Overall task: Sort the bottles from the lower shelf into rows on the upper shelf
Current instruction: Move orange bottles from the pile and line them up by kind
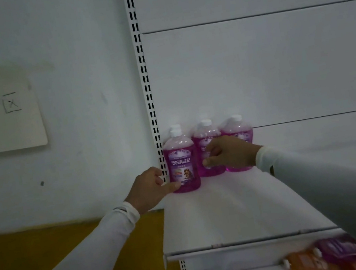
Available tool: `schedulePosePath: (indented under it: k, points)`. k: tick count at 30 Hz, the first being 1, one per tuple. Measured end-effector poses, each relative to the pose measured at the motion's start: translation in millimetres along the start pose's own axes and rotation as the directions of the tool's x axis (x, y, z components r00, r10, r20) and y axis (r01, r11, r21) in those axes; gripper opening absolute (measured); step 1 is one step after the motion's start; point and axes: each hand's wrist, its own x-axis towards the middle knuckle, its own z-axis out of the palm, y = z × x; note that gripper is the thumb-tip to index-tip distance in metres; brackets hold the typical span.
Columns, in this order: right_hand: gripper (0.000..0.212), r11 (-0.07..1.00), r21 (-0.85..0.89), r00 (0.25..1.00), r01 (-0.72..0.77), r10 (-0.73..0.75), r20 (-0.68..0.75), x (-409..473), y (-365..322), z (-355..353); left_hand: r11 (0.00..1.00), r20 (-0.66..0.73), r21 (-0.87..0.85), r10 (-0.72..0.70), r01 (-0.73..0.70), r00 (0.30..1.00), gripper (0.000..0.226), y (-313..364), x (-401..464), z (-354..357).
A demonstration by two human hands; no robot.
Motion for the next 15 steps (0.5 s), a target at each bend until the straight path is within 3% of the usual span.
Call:
schedulePosePath:
  k: [4, 7, 11, 15]
  points:
    - [0.031, 0.992, -0.123, 1.000, 0.016, -0.018, -0.021, -32, 0, -28, 0.988, 0.067, 0.128, 0.079, -0.087, 0.995, 0.043, 40, -21, 1]
    - [0.034, 0.978, -0.208, 1.000, 0.000, -0.005, -0.022, -74, 10, -58, 0.950, 0.161, 0.232, 0.174, -0.209, 0.971, 0.054, 88, -34, 22]
    - [0.055, 0.973, -0.166, 0.986, -0.158, 0.146, -0.080, -159, 60, -103, 0.877, 0.283, 0.279, 0.315, -0.392, 0.906, 0.056, 168, -46, 84]
    - [0.061, 0.911, -0.203, 0.932, -0.358, 0.334, -0.143, -266, 136, -154, 0.822, 0.341, 0.157, 0.475, -0.547, 0.811, 0.057, 264, -69, 171]
